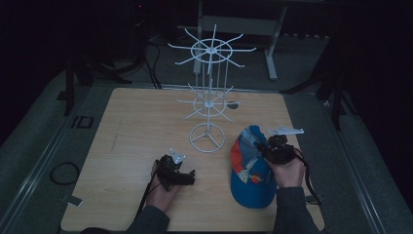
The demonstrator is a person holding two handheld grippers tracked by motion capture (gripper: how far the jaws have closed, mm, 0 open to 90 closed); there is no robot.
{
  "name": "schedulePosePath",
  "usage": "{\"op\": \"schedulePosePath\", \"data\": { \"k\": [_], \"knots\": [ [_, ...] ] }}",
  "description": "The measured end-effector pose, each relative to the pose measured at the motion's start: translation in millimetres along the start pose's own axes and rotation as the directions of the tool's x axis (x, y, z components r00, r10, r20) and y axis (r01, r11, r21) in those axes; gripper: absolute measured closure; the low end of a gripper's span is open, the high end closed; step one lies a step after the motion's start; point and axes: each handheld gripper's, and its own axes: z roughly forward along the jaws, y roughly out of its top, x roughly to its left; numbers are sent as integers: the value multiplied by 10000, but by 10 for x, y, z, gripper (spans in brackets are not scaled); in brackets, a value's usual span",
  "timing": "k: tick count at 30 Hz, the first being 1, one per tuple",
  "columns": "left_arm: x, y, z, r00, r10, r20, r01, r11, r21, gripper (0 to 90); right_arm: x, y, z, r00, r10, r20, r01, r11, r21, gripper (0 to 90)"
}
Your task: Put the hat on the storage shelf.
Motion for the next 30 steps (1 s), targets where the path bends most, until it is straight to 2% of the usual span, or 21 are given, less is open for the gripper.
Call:
{"op": "schedulePosePath", "data": {
  "k": [22,30],
  "knots": [
    [2,0,-2,10000,33,-7,-33,10000,22,19,-18,142,-281,9943,-889,-596,843,9936,-758,888],
    [1,0,0,10000,28,-25,-28,10000,-12,19,-63,162,-354,9878,-1318,-831,1233,9873,-1005,890]
  ]
}}
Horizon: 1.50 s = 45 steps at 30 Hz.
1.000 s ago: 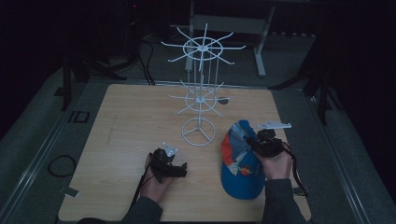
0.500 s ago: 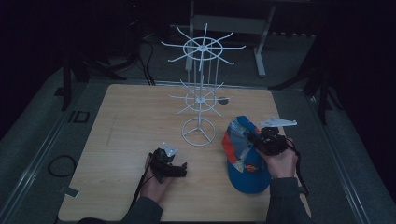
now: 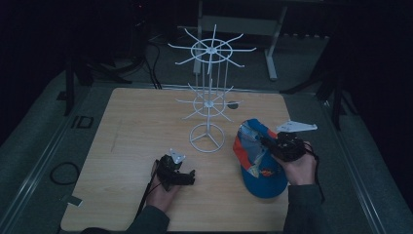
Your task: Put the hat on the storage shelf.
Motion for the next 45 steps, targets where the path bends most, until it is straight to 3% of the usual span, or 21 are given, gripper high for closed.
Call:
{"op": "schedulePosePath", "data": {
  "k": [4,10,20,25,26,29,35,45],
  "knots": [
    [0,0,0,10000,-6,7,6,10000,-1,19,-50,13,-61,9995,-70,-318,57,9992,-404,891],
    [0,0,0,10000,-5,8,5,10000,0,19,-89,31,-103,9989,-175,-443,148,9981,-605,891],
    [0,0,0,10000,-7,9,7,10000,5,19,-88,113,-192,9946,-949,-414,914,9926,-795,891],
    [0,0,0,10000,-9,10,9,10000,0,19,-94,146,-223,9930,-1068,-496,1022,9909,-876,891],
    [0,0,0,10000,-8,9,8,10000,1,19,-100,161,-246,9917,-1036,-756,957,9902,-1015,891],
    [0,0,0,10000,-7,10,7,10000,3,19,-104,182,-275,9892,-1099,-972,990,9889,-1109,891],
    [0,0,0,10000,-8,8,8,10000,4,19,-111,225,-341,9848,-1355,-1087,1225,9854,-1180,890],
    [0,0,-1,10000,-4,10,4,10000,12,19,-156,267,-461,9795,-1442,-1407,1232,9813,-1481,888]
  ]
}}
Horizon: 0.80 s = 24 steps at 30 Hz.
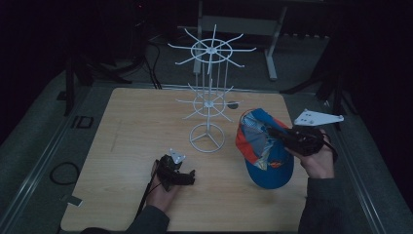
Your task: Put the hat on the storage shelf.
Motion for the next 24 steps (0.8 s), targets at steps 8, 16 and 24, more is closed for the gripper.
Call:
{"op": "schedulePosePath", "data": {
  "k": [8,16,24],
  "knots": [
    [0,0,0,10000,-4,1,4,10000,-7,19,7,47,-72,9997,-191,-174,188,9997,-138,887],
    [0,0,0,10000,4,0,-4,10000,2,19,33,110,-128,9987,-311,-403,296,9989,-372,887],
    [0,0,0,10000,-1,-1,1,10000,-3,19,85,188,-177,9964,-483,-698,438,9969,-657,886]
  ]
}}
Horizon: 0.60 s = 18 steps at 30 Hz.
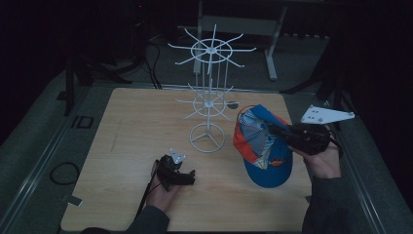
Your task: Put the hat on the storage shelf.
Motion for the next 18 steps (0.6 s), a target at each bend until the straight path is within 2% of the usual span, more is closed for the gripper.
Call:
{"op": "schedulePosePath", "data": {
  "k": [8,18],
  "knots": [
    [0,0,0,10000,-3,0,3,10000,-6,19,22,59,-23,9997,-164,-165,162,9997,-163,886],
    [0,0,0,10000,-1,2,1,10000,-2,19,37,160,-49,9989,-202,-423,174,9978,-639,884]
  ]
}}
